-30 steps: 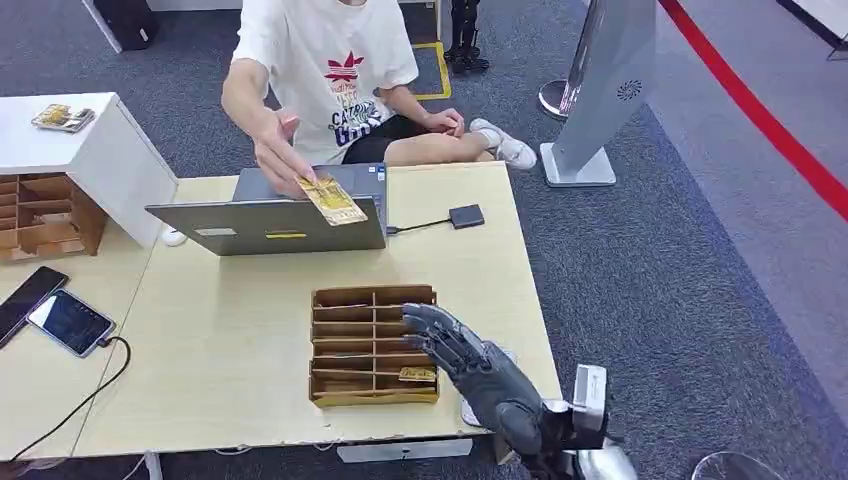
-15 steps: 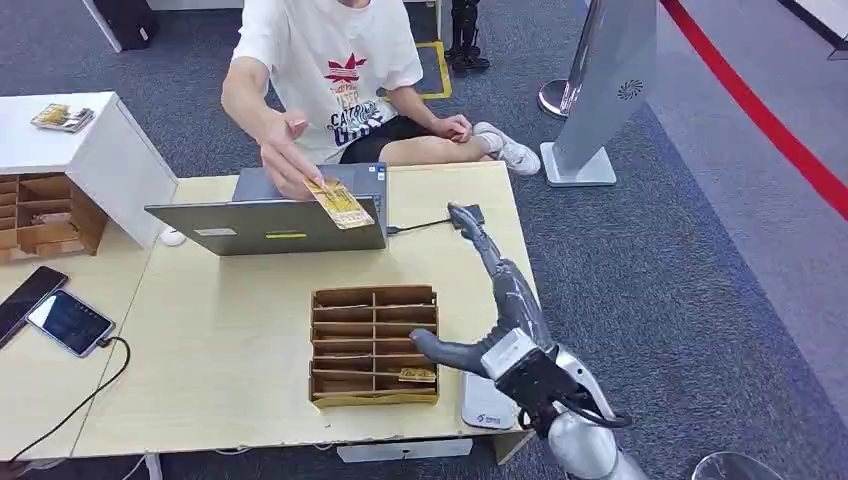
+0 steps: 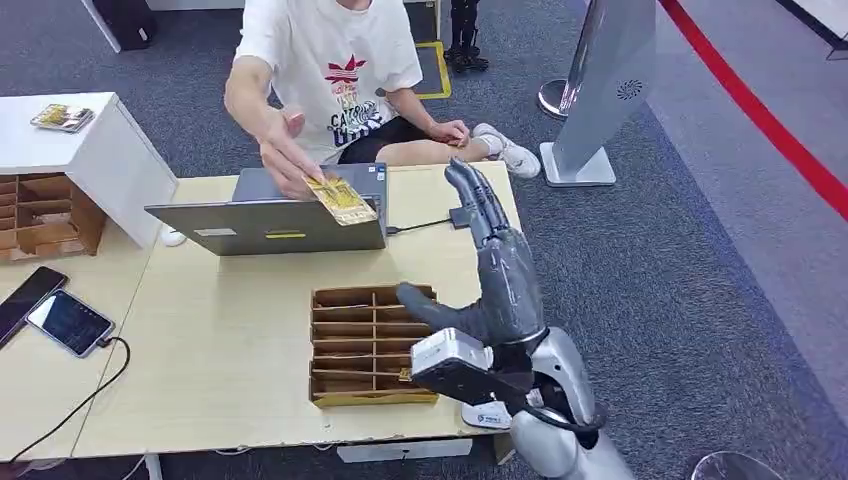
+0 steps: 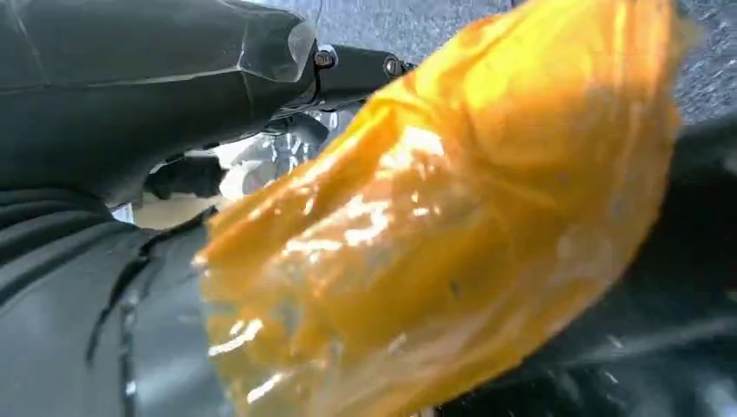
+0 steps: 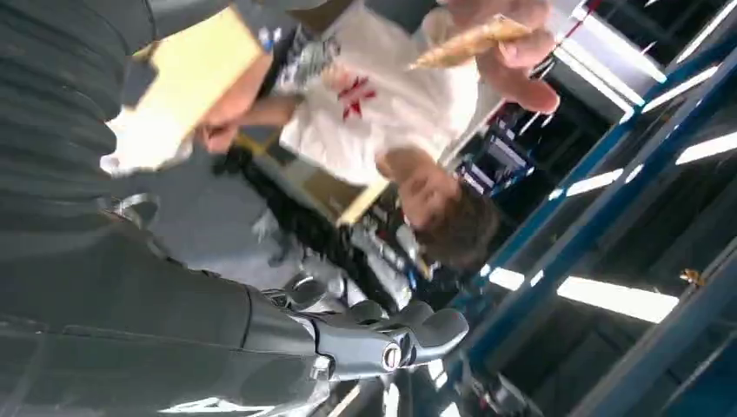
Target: Pass the card to the sensor for recognition and then transmit it.
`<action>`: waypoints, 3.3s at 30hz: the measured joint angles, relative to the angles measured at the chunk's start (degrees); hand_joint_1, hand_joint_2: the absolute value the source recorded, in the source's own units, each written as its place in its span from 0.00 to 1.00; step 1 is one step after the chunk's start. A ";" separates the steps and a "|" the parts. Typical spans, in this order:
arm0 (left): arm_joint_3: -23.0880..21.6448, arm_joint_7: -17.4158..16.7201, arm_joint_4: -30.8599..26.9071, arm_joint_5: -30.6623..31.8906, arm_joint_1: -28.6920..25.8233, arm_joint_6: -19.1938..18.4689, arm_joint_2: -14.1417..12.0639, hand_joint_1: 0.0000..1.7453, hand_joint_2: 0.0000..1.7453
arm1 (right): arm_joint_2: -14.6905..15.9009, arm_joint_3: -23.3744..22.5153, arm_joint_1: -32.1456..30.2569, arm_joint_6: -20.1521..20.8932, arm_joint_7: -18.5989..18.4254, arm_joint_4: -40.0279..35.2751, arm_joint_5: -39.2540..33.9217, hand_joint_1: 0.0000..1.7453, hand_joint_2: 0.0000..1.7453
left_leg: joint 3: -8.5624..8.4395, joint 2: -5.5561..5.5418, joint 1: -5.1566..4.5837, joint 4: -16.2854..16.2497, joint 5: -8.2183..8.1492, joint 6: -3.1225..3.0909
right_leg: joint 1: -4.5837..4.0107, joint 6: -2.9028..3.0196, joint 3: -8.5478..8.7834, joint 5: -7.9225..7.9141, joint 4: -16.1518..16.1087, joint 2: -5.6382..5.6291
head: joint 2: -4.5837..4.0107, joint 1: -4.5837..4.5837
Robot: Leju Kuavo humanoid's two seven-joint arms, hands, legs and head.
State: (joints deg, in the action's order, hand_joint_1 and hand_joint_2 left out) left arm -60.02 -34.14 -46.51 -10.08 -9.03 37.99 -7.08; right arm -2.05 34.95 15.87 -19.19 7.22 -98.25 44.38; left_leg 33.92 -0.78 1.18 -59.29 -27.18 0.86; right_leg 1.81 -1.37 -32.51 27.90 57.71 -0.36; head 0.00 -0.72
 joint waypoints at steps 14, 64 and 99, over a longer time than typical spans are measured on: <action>-2.47 -1.14 -0.33 3.63 1.87 -3.44 -0.44 0.00 0.00 | -4.53 2.58 6.90 1.01 -5.64 6.36 11.53 0.00 1.00 | 0.01 -0.01 0.00 0.00 0.05 0.00 | 0.00 0.01 0.00 0.00 0.03 0.00 | 0.00 0.02; -3.10 -1.88 -6.97 9.22 0.56 -5.27 -3.17 0.00 0.00 | -9.14 3.00 10.16 4.42 -7.35 14.41 8.62 1.00 1.00 | 0.02 -0.01 0.01 0.00 0.05 0.00 | 0.00 0.01 -0.01 0.00 0.03 0.00 | 0.00 0.00; 7.76 -1.95 -13.42 13.85 -8.32 -1.97 -1.75 0.00 0.00 | -0.53 -16.28 -12.40 5.97 -2.23 -2.86 -20.38 1.00 1.00 | 0.06 -0.02 0.00 -0.01 -0.01 -0.01 | 0.00 0.00 -0.03 0.01 -0.04 0.02 | 0.00 0.00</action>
State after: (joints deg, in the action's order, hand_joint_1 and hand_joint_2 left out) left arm -52.26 -36.09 -59.93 3.78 -17.36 36.02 -8.83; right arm -2.58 18.67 3.47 -13.22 4.98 -101.11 24.00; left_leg 33.98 -0.80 1.18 -59.30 -27.19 0.84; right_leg 1.81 -1.37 -32.53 27.91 57.67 -0.34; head 0.00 -0.72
